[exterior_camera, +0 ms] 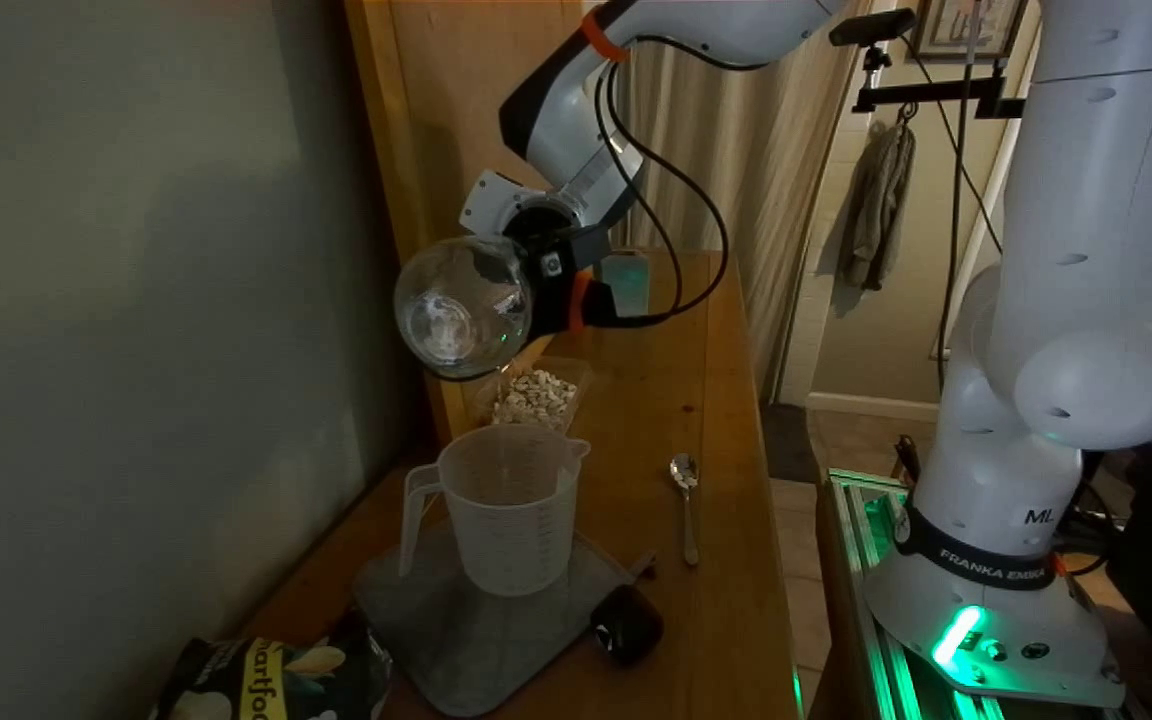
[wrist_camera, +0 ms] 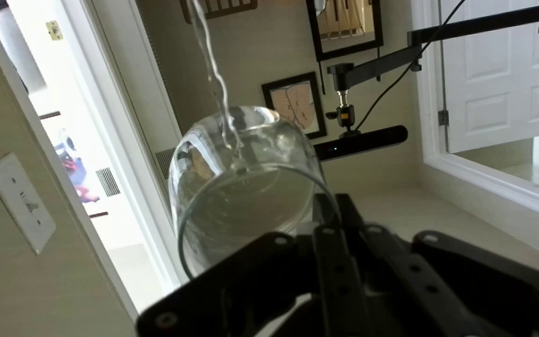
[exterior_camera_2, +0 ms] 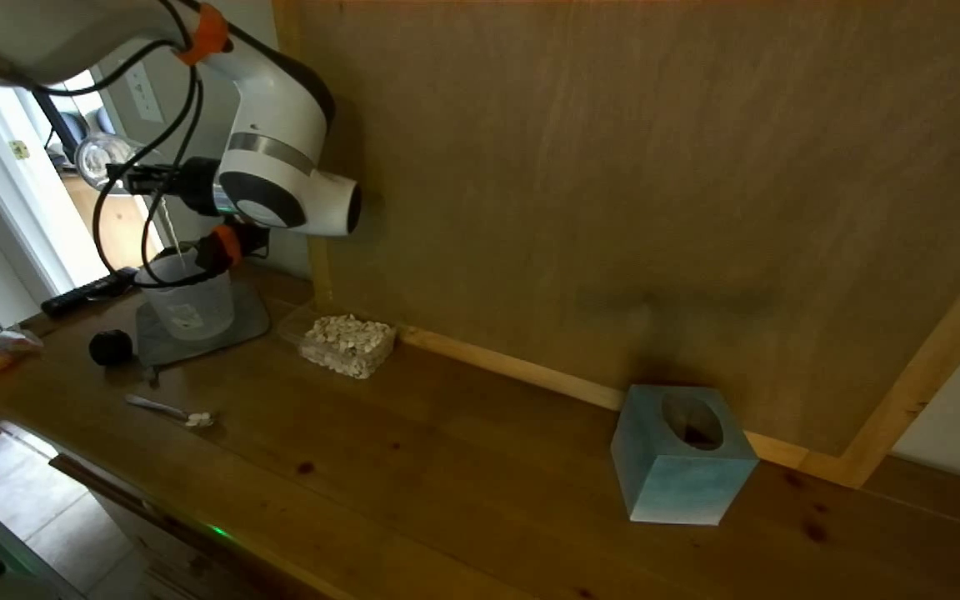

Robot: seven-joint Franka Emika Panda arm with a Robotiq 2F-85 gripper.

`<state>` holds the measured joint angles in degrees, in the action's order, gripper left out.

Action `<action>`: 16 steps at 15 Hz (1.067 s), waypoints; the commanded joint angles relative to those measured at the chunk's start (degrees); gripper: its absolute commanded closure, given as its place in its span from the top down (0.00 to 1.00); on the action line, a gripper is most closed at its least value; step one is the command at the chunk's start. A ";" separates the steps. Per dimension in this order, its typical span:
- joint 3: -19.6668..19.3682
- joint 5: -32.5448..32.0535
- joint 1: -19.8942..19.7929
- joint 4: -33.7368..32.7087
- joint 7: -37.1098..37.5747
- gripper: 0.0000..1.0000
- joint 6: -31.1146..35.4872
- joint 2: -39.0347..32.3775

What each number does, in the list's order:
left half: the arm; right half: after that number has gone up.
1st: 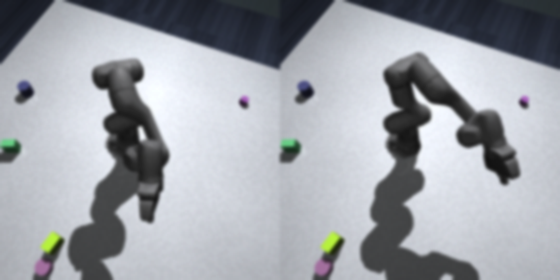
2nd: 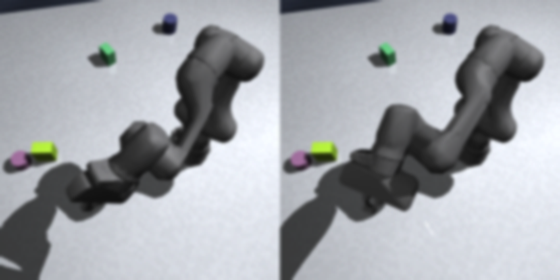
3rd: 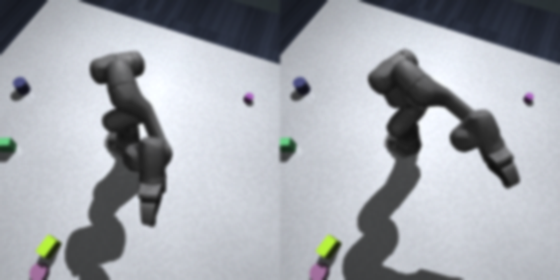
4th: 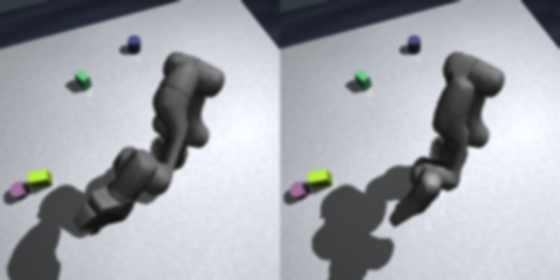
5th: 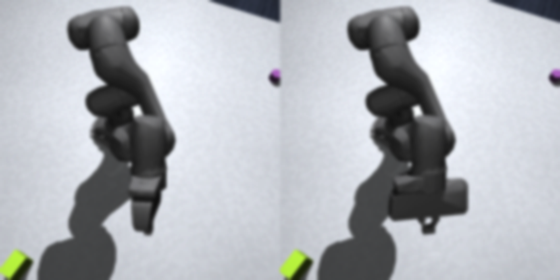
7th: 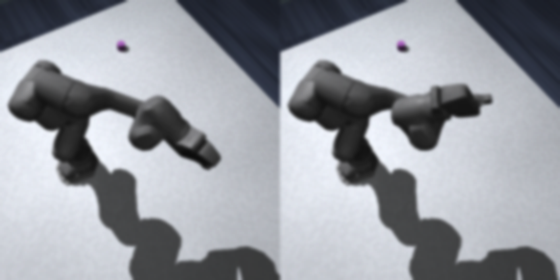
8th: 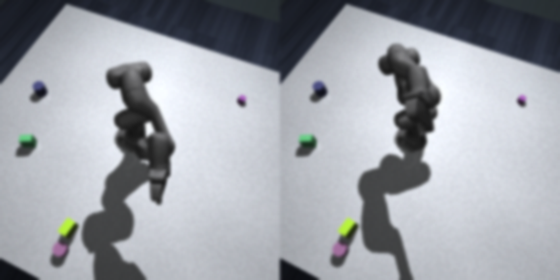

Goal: Pour the contents from the glass cup into the jar

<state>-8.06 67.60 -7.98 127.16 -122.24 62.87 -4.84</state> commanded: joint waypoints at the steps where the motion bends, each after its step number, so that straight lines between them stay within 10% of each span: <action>1: -0.08 2.16 -0.40 -1.42 -0.68 0.01 -2.73 -1.35; 16: -0.08 2.36 -0.45 -1.49 -4.06 0.01 -5.76 -2.20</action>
<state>-8.06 67.61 -8.00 127.11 -125.51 59.55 -5.67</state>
